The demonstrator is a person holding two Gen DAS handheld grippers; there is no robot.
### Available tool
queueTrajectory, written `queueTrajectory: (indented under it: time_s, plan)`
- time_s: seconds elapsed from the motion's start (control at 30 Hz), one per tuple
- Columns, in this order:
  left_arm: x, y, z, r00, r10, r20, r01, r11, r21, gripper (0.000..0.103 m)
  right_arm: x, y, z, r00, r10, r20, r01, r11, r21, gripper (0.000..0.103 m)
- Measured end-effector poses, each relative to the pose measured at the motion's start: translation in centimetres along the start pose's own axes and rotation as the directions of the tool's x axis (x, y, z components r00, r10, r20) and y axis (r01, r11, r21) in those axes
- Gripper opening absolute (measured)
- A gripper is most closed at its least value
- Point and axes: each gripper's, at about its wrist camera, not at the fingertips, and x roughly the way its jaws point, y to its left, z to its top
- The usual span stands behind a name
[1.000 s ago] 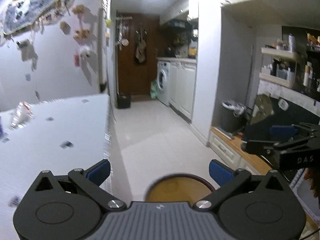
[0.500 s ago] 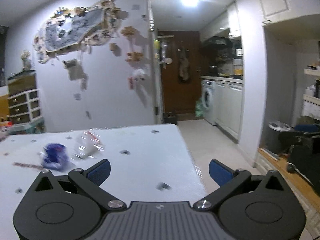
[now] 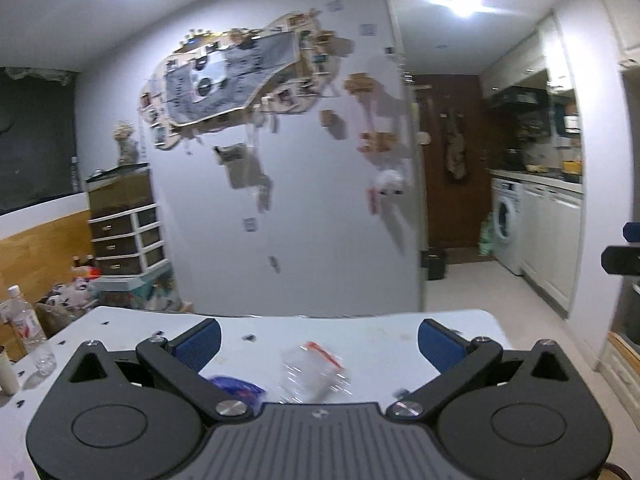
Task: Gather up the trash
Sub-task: 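Move both open tools back from the bin to the table, then grasp the blue plastic bag with left tool while right tool grasps the clear bag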
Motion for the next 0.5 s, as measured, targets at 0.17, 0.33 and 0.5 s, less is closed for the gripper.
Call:
queueTrajectory:
  time_s: [0.17, 0.33, 0.5]
  plan:
    - [4.8, 3.1, 0.6, 0.999, 0.052, -0.015, -0.053, 0.996, -0.067, 0.103, 7.2, 1.3, 1.7, 0.997, 0.069, -0.043, -0.070, 0.997, -0.020, 0.103]
    - [10.7, 5.4, -1.9, 0.992, 0.110, -0.069, -0.120, 0.979, -0.162, 0.103, 14.1, 2.5, 1.6, 0.989, 0.123, -0.088, -0.125, 0.992, -0.016, 0.103]
    - [15.6, 6.2, -5.3, 0.976, 0.193, -0.105, -0.211, 0.957, -0.199, 0.103, 19.3, 3.1, 0.1, 0.979, 0.177, -0.102, -0.175, 0.984, 0.032, 0.103]
